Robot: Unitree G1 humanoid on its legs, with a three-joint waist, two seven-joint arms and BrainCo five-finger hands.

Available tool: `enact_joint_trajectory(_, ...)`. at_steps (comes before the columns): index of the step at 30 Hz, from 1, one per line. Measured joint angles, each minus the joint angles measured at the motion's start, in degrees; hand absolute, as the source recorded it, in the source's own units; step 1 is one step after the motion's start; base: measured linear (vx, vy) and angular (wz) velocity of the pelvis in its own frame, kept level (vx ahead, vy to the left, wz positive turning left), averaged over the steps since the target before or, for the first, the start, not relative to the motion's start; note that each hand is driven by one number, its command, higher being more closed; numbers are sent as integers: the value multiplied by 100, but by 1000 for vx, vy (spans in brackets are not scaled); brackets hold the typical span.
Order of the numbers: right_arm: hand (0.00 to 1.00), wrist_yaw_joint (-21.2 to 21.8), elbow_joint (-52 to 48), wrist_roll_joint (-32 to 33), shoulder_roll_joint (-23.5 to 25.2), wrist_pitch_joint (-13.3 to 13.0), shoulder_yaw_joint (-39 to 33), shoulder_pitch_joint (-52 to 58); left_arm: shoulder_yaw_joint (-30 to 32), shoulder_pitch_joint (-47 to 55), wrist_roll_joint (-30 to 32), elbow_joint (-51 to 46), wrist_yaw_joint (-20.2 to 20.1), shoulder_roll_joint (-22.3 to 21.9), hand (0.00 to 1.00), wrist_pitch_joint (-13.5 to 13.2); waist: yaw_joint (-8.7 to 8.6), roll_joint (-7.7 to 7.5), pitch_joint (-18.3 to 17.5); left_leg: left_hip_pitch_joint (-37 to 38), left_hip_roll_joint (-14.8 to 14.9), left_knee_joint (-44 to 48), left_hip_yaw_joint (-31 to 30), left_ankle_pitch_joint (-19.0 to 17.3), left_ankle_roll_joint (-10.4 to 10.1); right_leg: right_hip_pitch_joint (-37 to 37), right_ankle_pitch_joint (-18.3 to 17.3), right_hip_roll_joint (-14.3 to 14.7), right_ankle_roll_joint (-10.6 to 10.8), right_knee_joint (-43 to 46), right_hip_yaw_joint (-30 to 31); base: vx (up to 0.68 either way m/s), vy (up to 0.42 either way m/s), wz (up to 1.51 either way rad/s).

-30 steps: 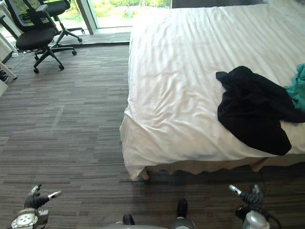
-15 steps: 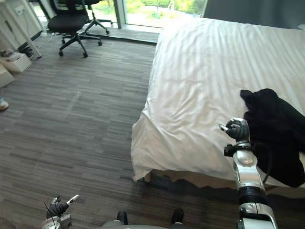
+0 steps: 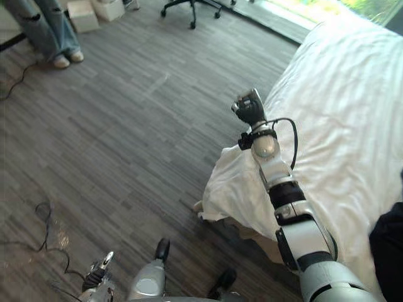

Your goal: Tidy the bed and pick cloth on bed and put in laundry

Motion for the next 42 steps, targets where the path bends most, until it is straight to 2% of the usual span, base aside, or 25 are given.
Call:
enact_joint_trajectory(1, 100, -61, 37, 14, 15, 0, -2, -86, -56, -18, -54, -4, -14, 5, 0, -1, 89, 34, 125, -44, 4, 0, -6, 23, -8, -76, -30, -24, -16, 106, 2, -50, 16, 14)
enact_joint_trajectory(3, 100, -98, 240, 57, 5, -10, -15, -326, -189, -61, -237, -103, -108, 0, 0, -2, 93, 159, 329, -251, 1, 1, -125, 134, 21, -303, -118, -115, -24, 356, -88, -67, 4, 23)
enact_joint_trajectory(5, 100, -196, 658, 166, -60, -4, -130, -757, -359, -202, -333, -354, -123, 41, 0, -23, 92, 356, 663, -537, -1, 1, -222, 283, 21, -685, -241, -245, -57, 776, -135, -104, -11, 21)
enact_joint_trajectory(7, 100, -289, 882, 170, -171, 0, -242, -919, -454, -264, -383, -484, -199, 76, 0, -49, 104, 511, 832, -785, -23, 1, -263, 347, -3, -1008, -299, -343, -82, 1054, -140, -108, 0, 11)
enact_joint_trajectory(10, 100, -475, 1162, 255, -511, 10, -414, -957, -712, -388, -448, -564, -252, 115, 0, -71, 109, 767, 969, -1277, -94, 1, -278, 492, 43, -1631, -381, -535, -90, 1440, -106, -86, -29, 4)
enact_joint_trajectory(13, 100, -549, 1648, 448, -805, 20, -646, -926, -922, -653, -493, -588, -340, 131, 0, -184, 99, 943, 1060, -1724, -111, 0, -182, 611, 64, -2244, -385, -620, -114, 1652, 50, -67, -55, -18)
enact_joint_trajectory(15, 100, -571, 1773, 470, -770, 4, -772, -748, -1066, -1111, -492, -362, -291, 159, 0, -186, 82, 1050, 1113, -1858, -101, 0, -79, 644, 65, -2474, -348, -623, -163, 1701, 177, -68, -73, -32)
enact_joint_trajectory(16, 100, -561, 1708, 427, -511, -108, -780, -739, -1165, -1480, -492, -210, -201, 167, 0, -190, 53, 1087, 1131, -1904, -98, -1, -6, 675, 91, -2597, -347, -635, -167, 1749, 263, -38, -57, -24)
enact_joint_trajectory(19, 100, -552, 1916, 428, 16, -77, -901, -648, -1254, -1903, -482, -208, -230, 167, 0, -258, -100, 1089, 1130, -1919, -90, -1, 57, 672, 88, -2671, -353, -635, -177, 1766, 341, -28, -79, -14)
enact_joint_trajectory(21, 100, -553, 1883, 429, 301, -78, -1019, -333, -1240, -2006, -482, -158, -221, 168, 0, -250, -142, 1088, 1130, -1914, -93, 0, 61, 670, 88, -2664, -356, -636, -181, 1760, 341, 7, -75, 2)
enact_joint_trajectory(23, 100, -535, 1605, 418, 755, -99, -929, 284, -1176, -2033, -481, -51, -181, 170, 0, -219, -255, 1072, 1137, -1821, -98, -2, 95, 661, 77, -2560, -355, -633, -179, 1719, 344, 24, -67, -1)
enact_joint_trajectory(25, 100, -413, 1356, 422, 1348, -35, -585, 1131, -1091, -2065, -463, 99, -52, 156, 0, -166, -444, 966, 1169, -1461, -95, -3, 213, 584, 13, -2216, -358, -629, -174, 1629, 397, 21, -64, -13)
enact_joint_trajectory(27, 100, -252, 1395, 375, 1551, 110, -279, 1708, -1105, -2087, -319, 94, 29, 133, 0, -167, -509, 886, 1153, -1228, -80, -3, 296, 507, -6, -2017, -391, -625, -127, 1582, 471, -9, -46, -19)
enact_joint_trajectory(28, 100, -133, 1422, 369, 1733, 224, 63, 2293, -1133, -2095, -209, 95, 63, 97, 0, -168, -605, 809, 1113, -1045, -74, -4, 345, 433, -33, -1864, -414, -616, -112, 1547, 511, -25, -50, -19)
enact_joint_trajectory(30, 100, 60, 1453, 369, 1815, 342, 353, 2780, -1291, -2112, -27, 127, 153, 103, 0, -160, -782, 717, 1060, -876, -55, -6, 384, 337, -42, -1683, -429, -577, -99, 1443, 521, -32, -46, -17)
enact_joint_trajectory(31, 100, 83, 1471, 369, 1833, 407, 443, 2855, -1319, -2120, 30, 137, 165, 94, 0, -153, -811, 675, 1028, -827, -39, -6, 416, 327, -43, -1623, -417, -548, -82, 1389, 531, -40, -45, -17)
enact_joint_trajectory(32, 100, 124, 1442, 370, 1865, 436, 566, 2896, -1360, -2123, 48, 165, 173, 90, 0, -144, -877, 569, 926, -724, 7, -7, 437, 312, -54, -1478, -387, -473, -62, 1255, 521, -35, -50, -13)
enact_joint_trajectory(34, 100, 185, 982, 389, 1861, 433, 629, 2840, -1481, -2119, 137, 275, 216, 108, 0, -127, -860, 463, 674, -638, 77, -6, 432, 298, -73, -1342, -355, -370, -80, 1123, 497, -21, -65, -5)
enact_joint_trajectory(36, 100, 187, 585, 542, 1886, 415, 670, 2584, -1509, -2109, 134, 360, 318, 108, 0, -99, -858, 405, 516, -523, 118, -7, 448, 271, -108, -1210, -340, -312, -100, 1053, 498, 0, -67, -6)
enact_joint_trajectory(38, 100, 179, 91, 895, 1923, 307, 649, 2217, -1529, -2056, 132, 411, 411, 99, 0, -36, -852, 389, 192, -494, 162, -7, 506, 250, -134, -1162, -277, -239, -133, 918, 531, 10, -62, -14)
enact_joint_trajectory(42, 100, 110, -427, 1441, 2070, -48, -149, 1195, -1523, -1973, 134, 556, 438, 87, 0, -10, -706, 400, -237, -321, 234, -6, 650, 227, -162, -953, -132, -87, -130, 576, 632, 41, -53, -17)
